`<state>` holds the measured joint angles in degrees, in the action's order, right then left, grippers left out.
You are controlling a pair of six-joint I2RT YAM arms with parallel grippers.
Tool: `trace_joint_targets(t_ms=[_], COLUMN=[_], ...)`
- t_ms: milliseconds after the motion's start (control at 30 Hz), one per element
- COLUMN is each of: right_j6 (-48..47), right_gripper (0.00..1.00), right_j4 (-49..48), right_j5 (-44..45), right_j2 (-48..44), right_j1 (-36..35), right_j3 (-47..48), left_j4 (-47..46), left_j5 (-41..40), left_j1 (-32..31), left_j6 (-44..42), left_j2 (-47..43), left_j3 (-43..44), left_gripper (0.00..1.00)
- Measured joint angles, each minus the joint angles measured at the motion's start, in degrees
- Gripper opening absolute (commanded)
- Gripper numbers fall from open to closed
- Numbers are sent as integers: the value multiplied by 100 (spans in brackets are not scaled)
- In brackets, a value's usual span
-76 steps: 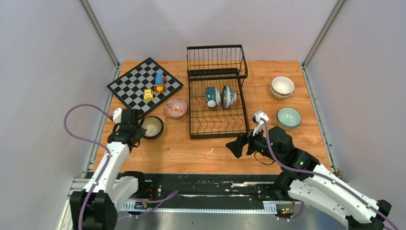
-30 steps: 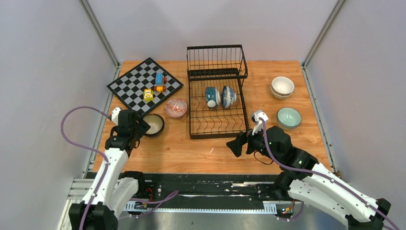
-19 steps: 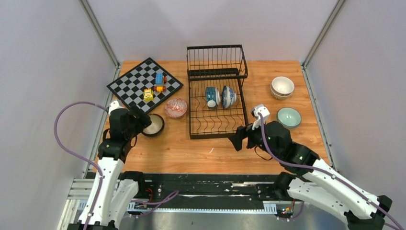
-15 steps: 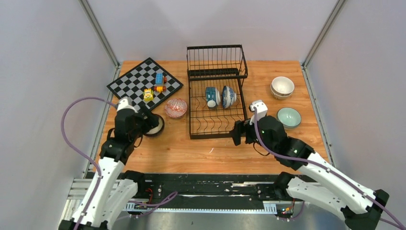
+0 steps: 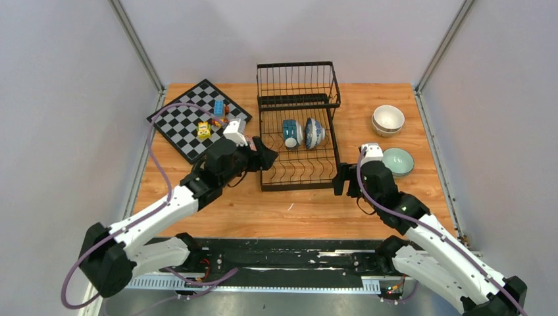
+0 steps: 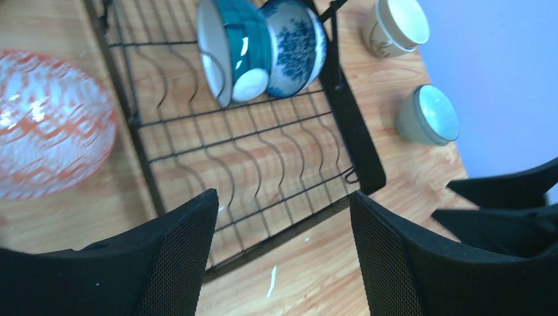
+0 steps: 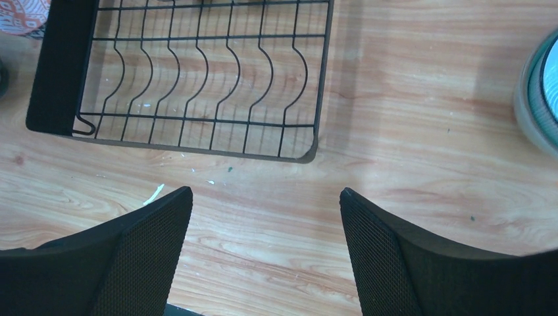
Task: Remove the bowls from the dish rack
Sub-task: Pick up the bowl from the dish rack.
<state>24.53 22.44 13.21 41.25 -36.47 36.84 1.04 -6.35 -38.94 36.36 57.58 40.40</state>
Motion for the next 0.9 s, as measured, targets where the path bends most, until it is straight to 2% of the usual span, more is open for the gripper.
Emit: trace_joint_targets(t_ms=[133,333,533,667,900], right_j6=[166,310,337,378,415], right_gripper=[80,78,78,78,78], right_j4=[-214,-608,-852,-942,-962], right_j5=[-20,-70,-282,-428,-636], right_j2=[-345,-186,4,-168,-487], right_j1=[42,120,136,136,138], right_j3=[-483,-581,-557,-557,-557], left_j4=[-1193,-2439,-3696,-4347,-5014], left_j5=[225,282,1123,1650,2199], left_j1=[-9,46,774,1152,1239], left_j6=[114,221,984,1388,1790], left_j2=[876,2006,2848,3300,4059], left_j3=[52,52,35,20,42], left_gripper=[73,70,68,68,67])
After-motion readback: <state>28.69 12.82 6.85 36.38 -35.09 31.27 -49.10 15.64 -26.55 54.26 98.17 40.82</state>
